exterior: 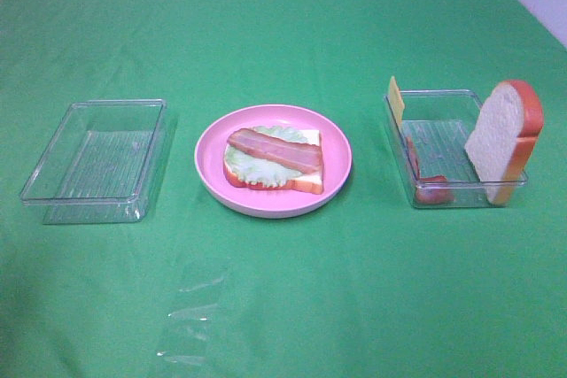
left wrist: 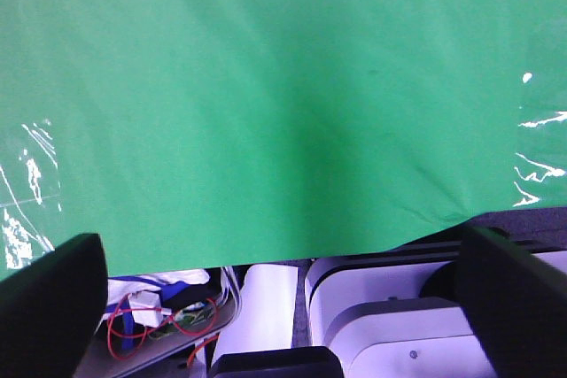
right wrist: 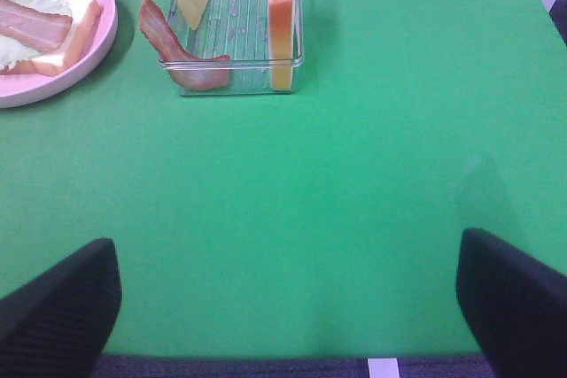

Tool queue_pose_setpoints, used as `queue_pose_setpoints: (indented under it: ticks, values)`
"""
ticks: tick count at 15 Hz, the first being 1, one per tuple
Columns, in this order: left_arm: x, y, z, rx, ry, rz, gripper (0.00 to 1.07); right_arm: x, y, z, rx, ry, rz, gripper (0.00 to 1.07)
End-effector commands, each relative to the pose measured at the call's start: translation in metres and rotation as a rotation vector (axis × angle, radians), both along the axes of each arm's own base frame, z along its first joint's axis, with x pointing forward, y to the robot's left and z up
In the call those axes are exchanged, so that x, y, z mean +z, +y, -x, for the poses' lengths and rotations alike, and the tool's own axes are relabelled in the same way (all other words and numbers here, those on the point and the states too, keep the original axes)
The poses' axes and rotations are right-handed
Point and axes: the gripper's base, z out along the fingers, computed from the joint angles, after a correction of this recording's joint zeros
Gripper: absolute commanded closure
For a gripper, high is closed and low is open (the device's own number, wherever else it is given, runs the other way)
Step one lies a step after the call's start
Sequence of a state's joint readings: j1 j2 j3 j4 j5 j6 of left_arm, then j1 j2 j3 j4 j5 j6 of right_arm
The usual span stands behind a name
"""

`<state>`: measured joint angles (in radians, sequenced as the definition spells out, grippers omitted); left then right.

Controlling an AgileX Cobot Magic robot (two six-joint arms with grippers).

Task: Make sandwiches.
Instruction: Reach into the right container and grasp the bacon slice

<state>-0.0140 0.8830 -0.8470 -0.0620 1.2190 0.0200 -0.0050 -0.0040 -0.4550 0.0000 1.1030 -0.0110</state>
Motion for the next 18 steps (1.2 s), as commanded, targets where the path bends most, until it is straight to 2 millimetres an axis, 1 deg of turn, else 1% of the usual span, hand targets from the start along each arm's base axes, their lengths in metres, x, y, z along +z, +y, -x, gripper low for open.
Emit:
queue_pose_setpoints:
  ticks: [1,2,3,4,6,9,10,12,18]
  values:
    - [-0.011,0.000,0.050,0.002,-0.124,0.008,0.07,-0.001,0.000,0.000,-0.001,-0.011,0.006,0.09]
    - [-0.013,0.000,0.067,0.002,-0.176,0.010,0.07,-0.001,0.000,0.000,-0.001,-0.011,0.006,0.09]
    - [-0.019,0.001,0.102,0.000,-0.327,0.010,0.07,-0.001,0.000,0.000,-0.001,-0.011,0.006,0.09]
    - [-0.021,0.001,0.109,0.000,-0.364,0.009,0.07,-0.001,0.000,0.000,-0.001,-0.011,0.006,0.09]
    - [-0.028,0.002,0.132,-0.019,-0.491,-0.005,0.07,-0.001,0.000,0.000,-0.001,-0.011,0.006,0.09]
    - [-0.031,0.002,0.153,-0.016,-0.687,-0.004,0.07,-0.001,0.000,0.000,-0.001,-0.011,0.006,0.09]
    - [-0.032,0.002,0.154,-0.016,-0.709,-0.004,0.07,-0.001,0.000,0.000,-0.001,-0.011,0.006,0.09]
    - [-0.035,0.001,0.147,-0.018,-0.726,0.013,0.07,-0.001,0.000,0.000,-0.001,-0.008,0.006,0.09]
    - [-0.036,0.001,0.147,-0.012,-0.718,0.022,0.07,-0.001,0.000,0.000,-0.001,-0.004,0.006,0.09]
